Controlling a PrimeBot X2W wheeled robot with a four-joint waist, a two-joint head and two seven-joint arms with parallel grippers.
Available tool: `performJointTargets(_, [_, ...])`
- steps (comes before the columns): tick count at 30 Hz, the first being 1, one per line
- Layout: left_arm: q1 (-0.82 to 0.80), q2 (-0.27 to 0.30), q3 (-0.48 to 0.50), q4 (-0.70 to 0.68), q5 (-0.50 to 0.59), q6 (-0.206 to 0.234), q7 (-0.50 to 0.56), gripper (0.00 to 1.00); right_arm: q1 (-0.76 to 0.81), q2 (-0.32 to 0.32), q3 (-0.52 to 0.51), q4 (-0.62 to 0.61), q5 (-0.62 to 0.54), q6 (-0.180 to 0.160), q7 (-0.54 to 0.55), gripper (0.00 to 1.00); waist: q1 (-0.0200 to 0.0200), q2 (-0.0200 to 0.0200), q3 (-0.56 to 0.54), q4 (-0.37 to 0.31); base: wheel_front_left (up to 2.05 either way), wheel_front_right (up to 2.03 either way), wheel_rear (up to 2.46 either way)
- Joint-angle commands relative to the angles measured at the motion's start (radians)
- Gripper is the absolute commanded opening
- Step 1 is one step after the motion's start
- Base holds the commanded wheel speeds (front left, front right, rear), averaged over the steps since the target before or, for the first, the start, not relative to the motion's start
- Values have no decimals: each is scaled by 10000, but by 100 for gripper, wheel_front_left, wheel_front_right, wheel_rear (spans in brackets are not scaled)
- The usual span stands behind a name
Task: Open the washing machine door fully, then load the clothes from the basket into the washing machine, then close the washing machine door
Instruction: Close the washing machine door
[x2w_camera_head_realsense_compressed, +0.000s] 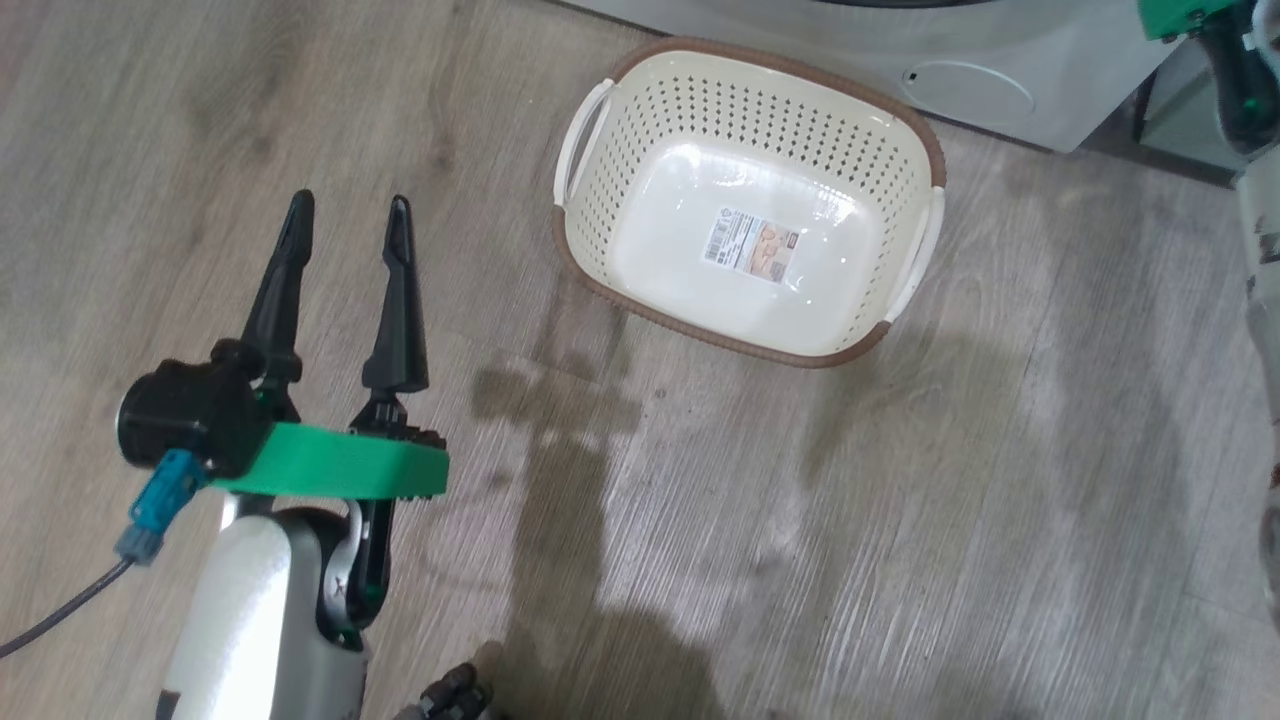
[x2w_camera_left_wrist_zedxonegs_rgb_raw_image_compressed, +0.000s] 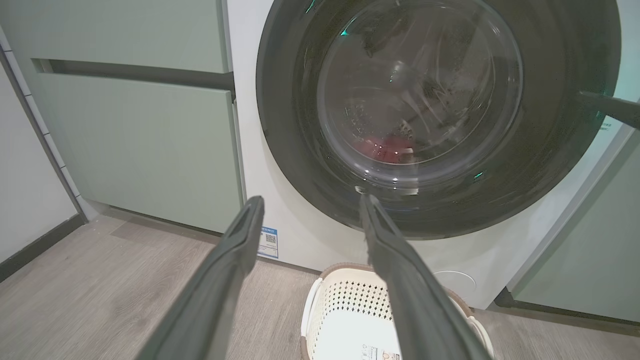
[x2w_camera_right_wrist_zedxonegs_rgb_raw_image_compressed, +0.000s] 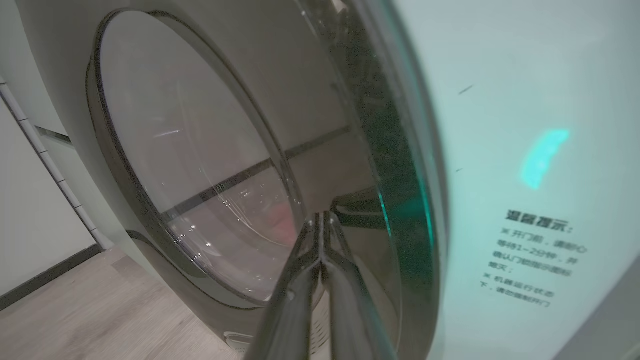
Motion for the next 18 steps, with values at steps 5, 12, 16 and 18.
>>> performJointTargets(5, [-40, 126, 277, -136, 7, 2, -95, 100, 10, 258, 448, -205, 211, -17, -414, 0, -1, 0, -412, -112, 0, 0, 0])
performJointTargets(12, [320, 126, 390, 234, 448, -462, -95, 100, 1695, 438, 1151, -902, 901, -17, -883, 100, -1, 0, -1201, -687, 0, 0, 0])
performJointTargets(16, [548, 166, 492, 411, 670, -713, -95, 100, 3287, 534, 986, -1893, 945, -17, -1103, 100, -1, 0, -1762, -1277, 0, 0, 0])
performJointTargets(18, [654, 197, 505, 473, 734, -776, -95, 100, 3944, 649, 790, -2366, 850, -17, -1141, 100, -1, 0, -1939, -1551, 0, 0, 0])
